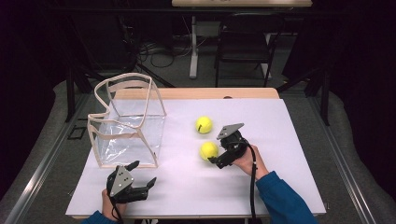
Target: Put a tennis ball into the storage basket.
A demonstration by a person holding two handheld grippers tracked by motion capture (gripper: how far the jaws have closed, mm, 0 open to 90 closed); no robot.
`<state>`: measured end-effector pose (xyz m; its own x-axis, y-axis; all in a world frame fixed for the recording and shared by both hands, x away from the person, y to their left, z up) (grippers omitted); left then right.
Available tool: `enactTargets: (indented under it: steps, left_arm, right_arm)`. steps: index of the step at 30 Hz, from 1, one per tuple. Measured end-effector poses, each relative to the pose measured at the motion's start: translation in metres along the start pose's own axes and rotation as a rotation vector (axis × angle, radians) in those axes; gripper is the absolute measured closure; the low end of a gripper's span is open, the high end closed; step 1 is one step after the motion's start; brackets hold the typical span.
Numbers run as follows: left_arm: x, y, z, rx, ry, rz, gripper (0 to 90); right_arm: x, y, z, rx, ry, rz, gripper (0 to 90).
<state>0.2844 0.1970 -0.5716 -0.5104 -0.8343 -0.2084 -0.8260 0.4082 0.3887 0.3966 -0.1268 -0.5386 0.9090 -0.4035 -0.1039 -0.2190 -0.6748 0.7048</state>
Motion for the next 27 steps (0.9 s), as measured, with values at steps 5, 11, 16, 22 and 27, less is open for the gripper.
enactTargets:
  steps: [5,11,16,22,27]
  left_arm:
    - [0.0,-0.001,0.0,-0.003,-0.005,0.0,16.1]
    - [0.0,0.0,0.0,-0.001,-0.007,-0.001,16.1]
    - [0.0,0.0,0.0,-0.002,-0.005,0.0,16.1]
    - [0.0,0.0,0.0,-0.001,-0.005,0.001,16.1]
    - [0.0,-0.001,0.0,-0.002,-0.004,0.001,16.1]
  right_arm:
    - [0.0,-0.003,-0.003,-0.007,0.003,-0.008,0.0]
    - [0.001,-0.013,-0.004,-0.042,0.002,-0.029,0.0]
    - [0.003,-0.021,-0.005,-0.064,-0.005,-0.039,0.0]
    - [0.007,-0.029,-0.005,-0.085,-0.014,-0.048,0.0]
    - [0.01,-0.034,-0.004,-0.095,-0.019,-0.051,0.0]
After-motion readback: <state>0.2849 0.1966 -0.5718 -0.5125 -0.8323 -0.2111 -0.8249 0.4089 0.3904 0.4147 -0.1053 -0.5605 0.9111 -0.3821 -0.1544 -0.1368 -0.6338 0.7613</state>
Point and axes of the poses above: each handheld gripper's, and its own axes: y roughly backward along the jaws, z roughly out of its underside, x roughly to its right, the point moved 4 cm from there along -y, roughly forward along the jaws, and after that the axes turned 11 degrees about -z, right-handed, at the moved point
